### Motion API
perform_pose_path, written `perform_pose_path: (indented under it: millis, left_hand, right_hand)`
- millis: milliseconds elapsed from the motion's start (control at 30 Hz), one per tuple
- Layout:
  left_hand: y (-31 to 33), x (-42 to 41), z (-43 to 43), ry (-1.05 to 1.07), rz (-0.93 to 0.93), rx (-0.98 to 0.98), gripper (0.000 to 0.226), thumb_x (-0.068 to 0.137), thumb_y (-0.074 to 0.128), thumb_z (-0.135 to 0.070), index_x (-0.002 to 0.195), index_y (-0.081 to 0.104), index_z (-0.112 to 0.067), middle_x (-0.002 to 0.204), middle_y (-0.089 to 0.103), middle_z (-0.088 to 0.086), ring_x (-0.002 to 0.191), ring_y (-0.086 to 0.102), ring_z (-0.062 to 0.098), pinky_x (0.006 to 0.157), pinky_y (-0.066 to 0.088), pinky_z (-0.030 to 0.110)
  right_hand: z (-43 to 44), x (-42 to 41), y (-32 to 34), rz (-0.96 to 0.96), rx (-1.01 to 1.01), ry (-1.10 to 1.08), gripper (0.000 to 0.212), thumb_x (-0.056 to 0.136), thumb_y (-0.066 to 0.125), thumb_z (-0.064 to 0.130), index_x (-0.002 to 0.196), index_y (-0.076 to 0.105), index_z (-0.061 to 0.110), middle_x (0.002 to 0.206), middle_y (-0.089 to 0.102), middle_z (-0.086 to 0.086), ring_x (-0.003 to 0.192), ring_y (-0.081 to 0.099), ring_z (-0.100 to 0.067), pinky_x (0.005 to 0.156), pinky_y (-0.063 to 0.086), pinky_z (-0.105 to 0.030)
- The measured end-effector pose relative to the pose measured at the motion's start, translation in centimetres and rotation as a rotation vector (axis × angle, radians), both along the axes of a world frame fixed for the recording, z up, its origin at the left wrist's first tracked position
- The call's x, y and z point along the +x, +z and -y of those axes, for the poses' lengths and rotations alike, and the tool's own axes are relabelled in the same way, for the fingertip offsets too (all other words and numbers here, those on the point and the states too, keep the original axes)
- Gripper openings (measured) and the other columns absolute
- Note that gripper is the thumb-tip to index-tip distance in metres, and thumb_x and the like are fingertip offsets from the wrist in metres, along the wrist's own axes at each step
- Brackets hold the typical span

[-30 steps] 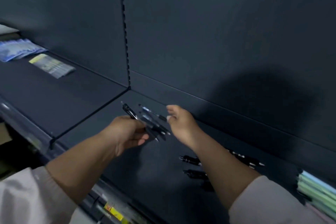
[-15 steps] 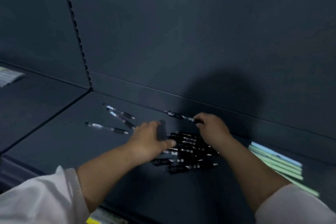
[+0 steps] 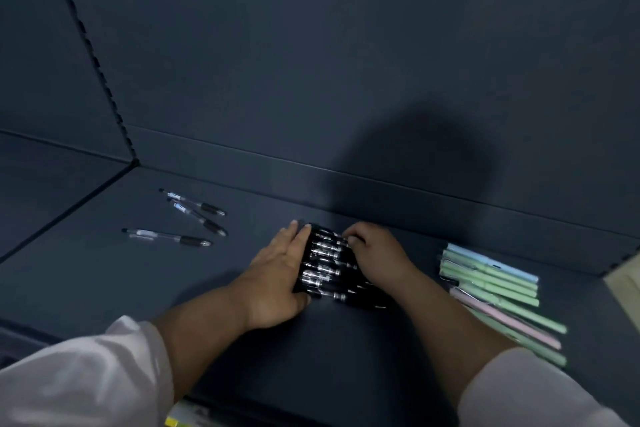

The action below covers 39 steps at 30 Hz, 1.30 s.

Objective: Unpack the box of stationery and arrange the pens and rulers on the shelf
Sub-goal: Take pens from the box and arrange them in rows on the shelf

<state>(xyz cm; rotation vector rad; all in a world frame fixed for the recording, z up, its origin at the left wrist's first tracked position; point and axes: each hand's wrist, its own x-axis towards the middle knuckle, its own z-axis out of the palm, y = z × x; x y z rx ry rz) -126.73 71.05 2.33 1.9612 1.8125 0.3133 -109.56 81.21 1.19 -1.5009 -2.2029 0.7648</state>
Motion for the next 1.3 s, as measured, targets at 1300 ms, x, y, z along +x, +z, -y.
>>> perform_pose_path:
  millis: [1300]
  left_hand:
    - [4.9,-38.2,55.5,1.215,-0.463,-0.113,0.083,0.089,0.044,-0.061,0.152,0.007,-0.023,0.16,0.009,0.005,0.146,0.009,0.025,0.116,0.016,0.043]
  right_hand:
    - [42.7,-48.0,6.6,0.284,0.406,1.065,0.057,0.098,0.043,0.043,0.149,0.026,0.023,0.158,0.018,0.0,0.144,0.016,-0.023,0.116,0.015,-0.039]
